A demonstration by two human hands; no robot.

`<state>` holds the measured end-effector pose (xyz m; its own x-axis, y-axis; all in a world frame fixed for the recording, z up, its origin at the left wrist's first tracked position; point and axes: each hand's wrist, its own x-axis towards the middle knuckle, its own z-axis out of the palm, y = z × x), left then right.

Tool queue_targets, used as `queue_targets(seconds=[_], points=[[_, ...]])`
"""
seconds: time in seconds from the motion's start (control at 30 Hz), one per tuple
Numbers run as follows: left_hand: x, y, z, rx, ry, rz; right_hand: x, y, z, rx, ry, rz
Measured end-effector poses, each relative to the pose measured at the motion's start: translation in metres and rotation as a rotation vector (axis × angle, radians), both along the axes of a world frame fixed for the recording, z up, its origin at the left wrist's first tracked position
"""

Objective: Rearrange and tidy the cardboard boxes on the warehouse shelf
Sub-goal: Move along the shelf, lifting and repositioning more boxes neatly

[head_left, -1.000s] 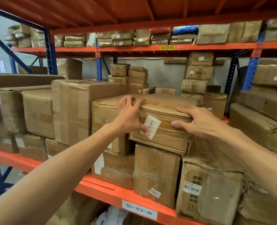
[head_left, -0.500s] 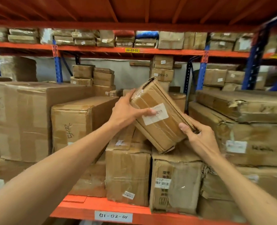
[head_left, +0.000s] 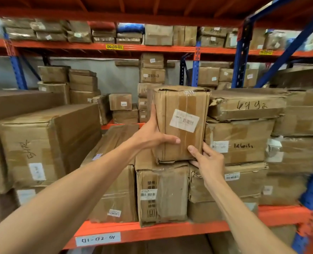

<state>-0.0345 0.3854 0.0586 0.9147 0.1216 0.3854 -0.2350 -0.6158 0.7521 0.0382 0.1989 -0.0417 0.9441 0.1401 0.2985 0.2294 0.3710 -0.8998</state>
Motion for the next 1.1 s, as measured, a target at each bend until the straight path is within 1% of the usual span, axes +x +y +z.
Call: queue_targets(seconds=[0.1,0.17,0.27,0.4,0.5,0.57,0.63,0.67,0.73,0.77,0.8,0.87,0.93,1.03,1.1], points=[[-0.002,-0.007,-0.007,0.001,-0.07,-0.056,0.005,-0.014,-0.012,0.028,-0.017,-0.049],[-0.001,-0.005,-0.017,-0.038,-0.09,-0.062,0.006,-0.017,-0.022,0.064,-0.041,-0.114],[0.004,0.005,-0.03,-0.105,-0.092,-0.047,0.01,-0.01,-0.028,-0.009,-0.083,-0.162],[0.007,0.013,-0.027,-0.131,-0.014,-0.041,0.009,-0.008,-0.022,-0.118,-0.063,-0.164],[0.003,0.009,-0.021,-0.115,0.041,-0.034,0.0,-0.016,-0.015,-0.268,-0.122,-0.2],[-0.003,-0.001,-0.017,-0.073,0.045,0.013,-0.008,-0.025,-0.009,-0.471,-0.232,-0.239],[-0.01,-0.013,-0.012,0.022,-0.018,0.098,-0.017,-0.037,0.0,-0.706,-0.413,-0.368],[-0.014,-0.019,-0.008,0.103,-0.069,0.165,-0.02,-0.043,0.004,-0.746,-0.539,-0.455],[-0.018,-0.029,0.005,0.282,-0.193,0.3,-0.022,-0.053,0.015,-0.749,-0.798,-0.563],[-0.019,-0.033,0.013,0.341,-0.237,0.329,-0.021,-0.055,0.021,-0.793,-0.892,-0.585],[-0.019,-0.036,0.022,0.371,-0.252,0.334,-0.017,-0.057,0.028,-0.88,-0.955,-0.581],[-0.016,-0.043,0.039,0.408,-0.179,0.34,-0.005,-0.058,0.042,-1.084,-0.993,-0.552],[-0.013,-0.049,0.049,0.446,-0.076,0.38,0.009,-0.058,0.051,-1.253,-0.972,-0.52],[-0.01,-0.054,0.049,0.449,-0.037,0.421,0.025,-0.055,0.051,-1.369,-0.952,-0.49],[-0.008,-0.056,0.049,0.443,-0.033,0.415,0.029,-0.053,0.048,-1.419,-0.932,-0.522]])
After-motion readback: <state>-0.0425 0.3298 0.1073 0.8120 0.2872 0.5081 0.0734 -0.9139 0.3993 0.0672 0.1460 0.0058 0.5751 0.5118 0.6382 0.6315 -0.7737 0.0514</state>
